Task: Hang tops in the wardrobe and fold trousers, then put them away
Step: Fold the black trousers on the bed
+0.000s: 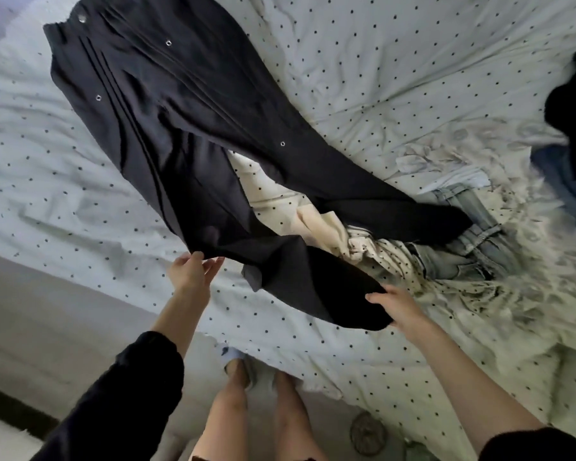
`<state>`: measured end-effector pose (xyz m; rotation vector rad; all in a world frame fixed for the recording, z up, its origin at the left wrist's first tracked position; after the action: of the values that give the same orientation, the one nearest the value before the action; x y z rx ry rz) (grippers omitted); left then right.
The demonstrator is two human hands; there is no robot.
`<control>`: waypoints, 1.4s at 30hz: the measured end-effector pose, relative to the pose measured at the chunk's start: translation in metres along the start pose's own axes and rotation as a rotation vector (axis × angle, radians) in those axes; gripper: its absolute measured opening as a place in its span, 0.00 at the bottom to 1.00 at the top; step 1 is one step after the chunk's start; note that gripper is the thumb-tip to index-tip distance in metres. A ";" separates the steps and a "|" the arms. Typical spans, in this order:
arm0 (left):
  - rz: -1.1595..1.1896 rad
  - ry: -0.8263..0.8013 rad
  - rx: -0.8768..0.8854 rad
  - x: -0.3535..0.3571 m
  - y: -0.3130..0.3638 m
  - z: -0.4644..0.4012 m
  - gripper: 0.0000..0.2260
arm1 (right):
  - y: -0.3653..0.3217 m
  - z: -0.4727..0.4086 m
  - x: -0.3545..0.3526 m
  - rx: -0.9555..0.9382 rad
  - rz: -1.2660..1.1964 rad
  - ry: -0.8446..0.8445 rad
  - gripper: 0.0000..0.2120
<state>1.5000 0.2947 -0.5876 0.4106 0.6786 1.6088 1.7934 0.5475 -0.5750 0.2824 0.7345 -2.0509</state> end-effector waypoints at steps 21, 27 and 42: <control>-0.293 -0.261 -0.257 0.038 -0.112 0.040 0.03 | 0.105 0.034 -0.045 0.205 -0.394 0.131 0.15; -0.210 -0.413 -0.122 0.060 -0.127 0.057 0.21 | 0.083 0.017 -0.076 0.009 -0.575 0.192 0.06; -0.051 -0.310 -0.090 0.090 -0.207 0.087 0.17 | -0.010 -0.045 -0.098 -0.509 -0.303 0.174 0.20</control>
<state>1.6987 0.4088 -0.6642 0.5578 0.3775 1.4809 1.8364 0.6464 -0.5616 0.0578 1.4453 -2.0458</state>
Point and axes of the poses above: each hand's wrist, its own z-axis away from the middle knuckle, its own x-axis out of the palm, y = z × x, the point moved 8 cm from there along -z, towards the middle knuckle, and after that the axes turned 8 degrees about y, right-handed, at the moved point
